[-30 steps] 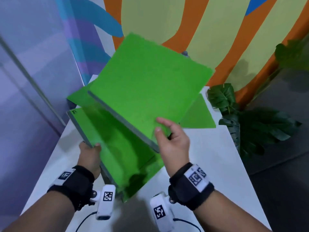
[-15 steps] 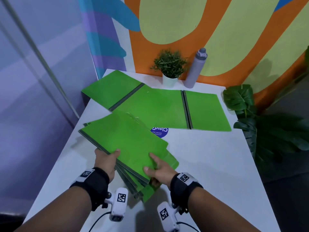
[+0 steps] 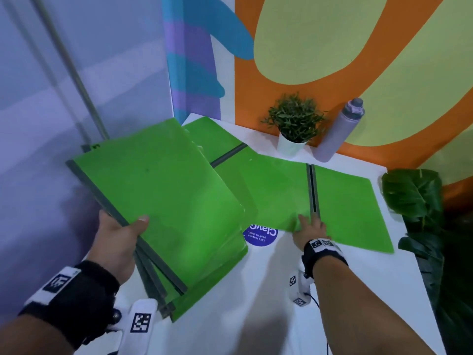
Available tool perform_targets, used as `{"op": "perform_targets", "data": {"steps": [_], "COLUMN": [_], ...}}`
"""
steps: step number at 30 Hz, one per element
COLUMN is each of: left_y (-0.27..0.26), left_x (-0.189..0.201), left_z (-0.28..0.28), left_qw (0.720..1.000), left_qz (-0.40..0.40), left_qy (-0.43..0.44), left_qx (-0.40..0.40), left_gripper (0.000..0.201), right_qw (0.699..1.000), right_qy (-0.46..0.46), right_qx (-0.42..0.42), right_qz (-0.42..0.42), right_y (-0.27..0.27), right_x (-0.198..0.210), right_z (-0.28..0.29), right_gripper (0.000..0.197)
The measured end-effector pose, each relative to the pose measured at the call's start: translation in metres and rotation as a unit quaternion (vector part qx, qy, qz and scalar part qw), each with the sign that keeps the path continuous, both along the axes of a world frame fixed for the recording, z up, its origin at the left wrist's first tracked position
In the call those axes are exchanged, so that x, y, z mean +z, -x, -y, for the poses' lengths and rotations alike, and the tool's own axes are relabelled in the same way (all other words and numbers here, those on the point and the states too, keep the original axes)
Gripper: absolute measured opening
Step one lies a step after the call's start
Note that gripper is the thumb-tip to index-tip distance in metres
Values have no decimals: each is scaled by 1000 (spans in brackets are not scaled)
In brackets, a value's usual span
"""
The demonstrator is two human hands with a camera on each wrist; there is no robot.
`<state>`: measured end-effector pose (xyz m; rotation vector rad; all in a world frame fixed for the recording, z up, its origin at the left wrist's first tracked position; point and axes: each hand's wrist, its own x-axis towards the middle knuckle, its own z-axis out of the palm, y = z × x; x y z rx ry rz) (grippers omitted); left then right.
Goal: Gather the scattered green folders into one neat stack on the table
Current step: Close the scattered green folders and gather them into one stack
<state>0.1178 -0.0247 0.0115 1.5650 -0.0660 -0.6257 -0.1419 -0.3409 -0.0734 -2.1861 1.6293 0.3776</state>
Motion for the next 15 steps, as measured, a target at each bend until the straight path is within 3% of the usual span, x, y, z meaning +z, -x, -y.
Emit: {"op": "perform_targets", "data": {"steps": [3,6,12,13,15], "left_y": [-6,-4,-1,2,7], "left_x": [-14,-13,-15,-14,-11], "left_z": [4,7,14,16,20], "left_qw": [1000,1000,994,992,987], "left_qz": [-3,0,-47,-60,-81], "left_qy": [24,24,65,71,65], "left_qx": [3,-10,-71,-88,-123], "left_gripper": [34,38,37,38,35], "right_qw": [998,997,995,997,982], "right_qy": [-14,-19,-6,0,-34], "right_qx": [57,77,92,81,9], "right_qz": [-11,10,-46,2,185], "right_y": [-4,6,40,43,41], "right_x": [-15,-12,10,10,20], "right_z": [9,-11,-83,-90,-97], "right_gripper": [44,28,32,35,38]}}
